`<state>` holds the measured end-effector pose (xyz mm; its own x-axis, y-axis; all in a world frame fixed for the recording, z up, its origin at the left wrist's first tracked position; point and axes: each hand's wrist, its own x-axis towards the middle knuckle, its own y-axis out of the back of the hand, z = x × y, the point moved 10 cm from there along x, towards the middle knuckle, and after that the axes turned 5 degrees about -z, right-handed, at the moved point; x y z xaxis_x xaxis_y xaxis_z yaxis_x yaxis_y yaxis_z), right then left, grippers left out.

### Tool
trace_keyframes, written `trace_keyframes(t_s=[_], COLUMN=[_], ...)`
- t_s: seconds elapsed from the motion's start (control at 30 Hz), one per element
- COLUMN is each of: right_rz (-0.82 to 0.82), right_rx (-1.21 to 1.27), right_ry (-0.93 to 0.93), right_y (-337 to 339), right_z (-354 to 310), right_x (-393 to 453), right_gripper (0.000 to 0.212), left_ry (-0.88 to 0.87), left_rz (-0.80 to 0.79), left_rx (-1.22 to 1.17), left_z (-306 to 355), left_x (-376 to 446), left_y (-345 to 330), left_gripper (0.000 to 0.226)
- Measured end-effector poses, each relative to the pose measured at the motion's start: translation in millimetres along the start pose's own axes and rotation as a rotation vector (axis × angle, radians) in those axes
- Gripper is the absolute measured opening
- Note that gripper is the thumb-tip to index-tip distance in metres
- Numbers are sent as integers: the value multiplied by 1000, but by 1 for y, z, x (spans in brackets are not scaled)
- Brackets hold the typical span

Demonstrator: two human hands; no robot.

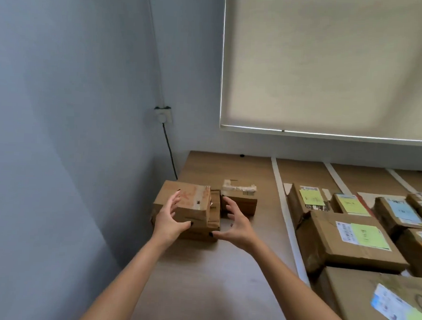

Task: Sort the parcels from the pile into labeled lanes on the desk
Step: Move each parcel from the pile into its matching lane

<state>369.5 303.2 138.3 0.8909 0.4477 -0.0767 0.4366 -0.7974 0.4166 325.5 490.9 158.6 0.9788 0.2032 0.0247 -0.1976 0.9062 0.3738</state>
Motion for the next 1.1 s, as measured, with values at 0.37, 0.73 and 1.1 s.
trace_keyframes(t_s=[0.37, 0.73, 1.1], right_rz=[21, 129, 221], right_rx=[-10, 49, 263], right_ry=[-88, -30, -36], right_y=[-74, -76, -6], right_z=[47, 55, 32], right_x=[115, 119, 50], right_gripper=[102, 91, 101], left_ry=[229, 231, 118], left_rz=[185, 173, 27], left_rx=[-236, -506, -442], left_z=[-138, -155, -56], left_x=[104, 105, 68], left_y=[58, 33, 12], left_gripper=[77, 51, 50])
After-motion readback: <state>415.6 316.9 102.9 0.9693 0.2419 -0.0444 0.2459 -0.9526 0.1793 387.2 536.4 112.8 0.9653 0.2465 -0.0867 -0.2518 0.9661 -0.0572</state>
